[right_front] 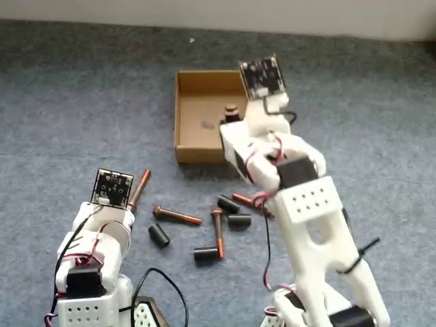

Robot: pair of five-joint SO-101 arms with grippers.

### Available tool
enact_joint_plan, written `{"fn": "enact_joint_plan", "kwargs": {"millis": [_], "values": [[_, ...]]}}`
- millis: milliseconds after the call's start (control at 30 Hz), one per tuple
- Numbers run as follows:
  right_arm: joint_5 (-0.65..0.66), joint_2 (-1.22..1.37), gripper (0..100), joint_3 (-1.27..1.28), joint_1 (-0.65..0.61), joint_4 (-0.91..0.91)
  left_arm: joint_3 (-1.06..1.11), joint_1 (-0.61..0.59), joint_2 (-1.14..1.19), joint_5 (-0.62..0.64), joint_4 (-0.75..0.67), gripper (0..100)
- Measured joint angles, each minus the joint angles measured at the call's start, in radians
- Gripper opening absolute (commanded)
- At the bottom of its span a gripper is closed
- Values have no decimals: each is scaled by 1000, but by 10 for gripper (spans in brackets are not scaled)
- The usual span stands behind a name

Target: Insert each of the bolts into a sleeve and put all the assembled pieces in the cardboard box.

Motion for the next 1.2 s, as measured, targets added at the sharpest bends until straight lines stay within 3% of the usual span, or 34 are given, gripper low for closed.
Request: {"fn": "enact_joint_plan", "kwargs": {"millis": [167,467,1100,1200], "values": [[0,232,5,-170,29,-32,0,0,0,-2,0,7],[0,572,5,-299,81,-272,18,-2,0,-2,0,7],[0,864,10,-313,81,-321,18,-2,0,-2,-3,7],[0,878,76,-315,81,-321,18,-2,0,-2,-3,7]]}}
